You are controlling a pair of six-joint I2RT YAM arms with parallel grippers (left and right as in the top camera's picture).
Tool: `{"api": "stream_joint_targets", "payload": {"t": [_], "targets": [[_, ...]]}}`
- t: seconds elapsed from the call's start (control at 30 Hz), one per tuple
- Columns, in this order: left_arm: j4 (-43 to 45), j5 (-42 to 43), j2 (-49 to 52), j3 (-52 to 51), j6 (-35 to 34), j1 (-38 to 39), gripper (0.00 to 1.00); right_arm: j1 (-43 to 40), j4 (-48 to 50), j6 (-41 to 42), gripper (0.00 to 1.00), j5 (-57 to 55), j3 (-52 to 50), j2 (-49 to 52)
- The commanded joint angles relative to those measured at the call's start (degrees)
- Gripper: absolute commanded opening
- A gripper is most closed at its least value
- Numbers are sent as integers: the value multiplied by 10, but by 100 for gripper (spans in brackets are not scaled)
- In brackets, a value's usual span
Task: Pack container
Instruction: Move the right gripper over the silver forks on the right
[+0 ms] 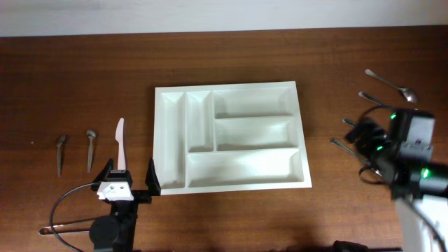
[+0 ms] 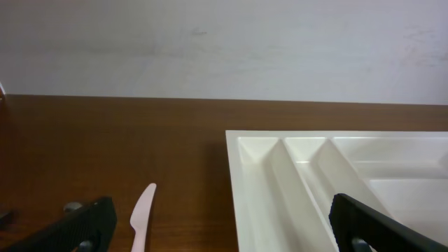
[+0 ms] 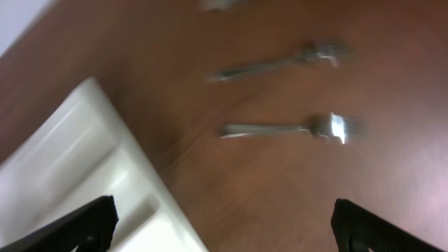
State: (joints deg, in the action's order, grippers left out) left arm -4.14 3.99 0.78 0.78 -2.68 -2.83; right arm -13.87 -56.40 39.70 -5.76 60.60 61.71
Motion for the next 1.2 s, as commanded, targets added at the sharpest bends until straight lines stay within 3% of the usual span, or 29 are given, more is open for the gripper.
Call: {"api": "stream_joint_targets", "payload": {"t": [0.0,0.3,0.7,1.17], "targets": [[-2,-6,-4,-3,-3,-3,99,-74,14,185,99,19,8,54],[-2,-6,-4,-3,-3,-3,99,-150,31,156,99,93,7,209],[-2,-6,-4,-3,-3,-3,99,-150,21,485,99,116,7,336],[-2,-6,-4,-3,-3,-3,99,-150,70,493,99,109,7,401]]}}
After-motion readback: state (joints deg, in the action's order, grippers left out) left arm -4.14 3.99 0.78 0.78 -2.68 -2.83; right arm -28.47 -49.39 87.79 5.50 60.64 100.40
